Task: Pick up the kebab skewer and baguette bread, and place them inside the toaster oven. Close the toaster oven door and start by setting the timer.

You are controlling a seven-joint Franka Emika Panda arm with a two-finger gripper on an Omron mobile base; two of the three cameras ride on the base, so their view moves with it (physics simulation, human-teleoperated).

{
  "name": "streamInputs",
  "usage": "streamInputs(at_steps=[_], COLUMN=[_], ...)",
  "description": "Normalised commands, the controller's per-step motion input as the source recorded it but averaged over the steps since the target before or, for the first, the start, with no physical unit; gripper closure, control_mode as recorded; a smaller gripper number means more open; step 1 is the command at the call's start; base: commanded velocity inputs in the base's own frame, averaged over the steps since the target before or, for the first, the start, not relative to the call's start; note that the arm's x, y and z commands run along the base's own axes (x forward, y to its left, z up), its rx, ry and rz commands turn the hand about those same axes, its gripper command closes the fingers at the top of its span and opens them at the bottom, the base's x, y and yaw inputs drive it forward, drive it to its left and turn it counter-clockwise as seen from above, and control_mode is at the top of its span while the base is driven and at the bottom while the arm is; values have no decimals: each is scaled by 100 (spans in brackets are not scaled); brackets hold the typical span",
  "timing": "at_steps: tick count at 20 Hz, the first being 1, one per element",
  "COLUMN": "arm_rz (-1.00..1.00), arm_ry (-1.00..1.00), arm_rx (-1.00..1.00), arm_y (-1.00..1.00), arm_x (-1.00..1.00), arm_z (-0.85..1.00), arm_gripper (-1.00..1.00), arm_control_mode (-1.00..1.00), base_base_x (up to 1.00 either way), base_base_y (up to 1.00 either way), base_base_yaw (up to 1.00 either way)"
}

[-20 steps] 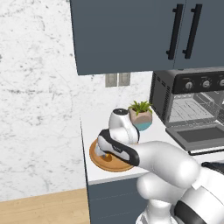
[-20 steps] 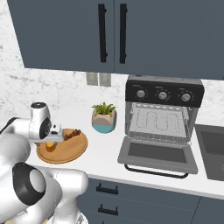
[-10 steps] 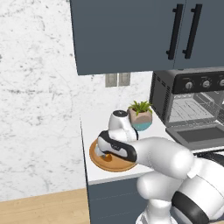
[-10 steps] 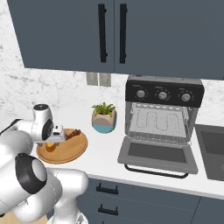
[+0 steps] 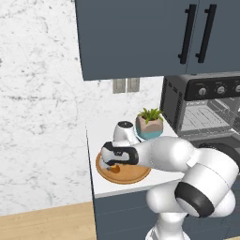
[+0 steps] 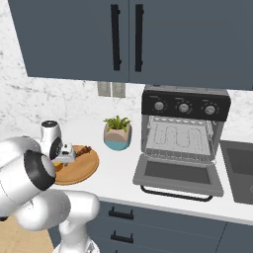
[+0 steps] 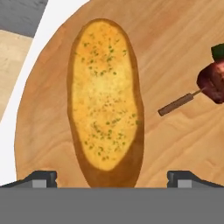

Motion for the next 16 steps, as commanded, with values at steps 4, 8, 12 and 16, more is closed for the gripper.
streamInputs(at_steps=[4,8,12,16], arm_rz=[0,0,0,0], arm_ry=[2,1,0,0], arm_rx=[0,0,0,0], arm_y=[3,6,5,17], arm_x=[23,23,15,8], arm_z=[-13,-11,-12,-7], arm_gripper=[-100,-100,-100,-100], arm_control_mode=[-100,-100,-100,-100], base_base_x=[0,0,0,0], base_base_y=[0,0,0,0], base_base_yaw=[0,0,0,0])
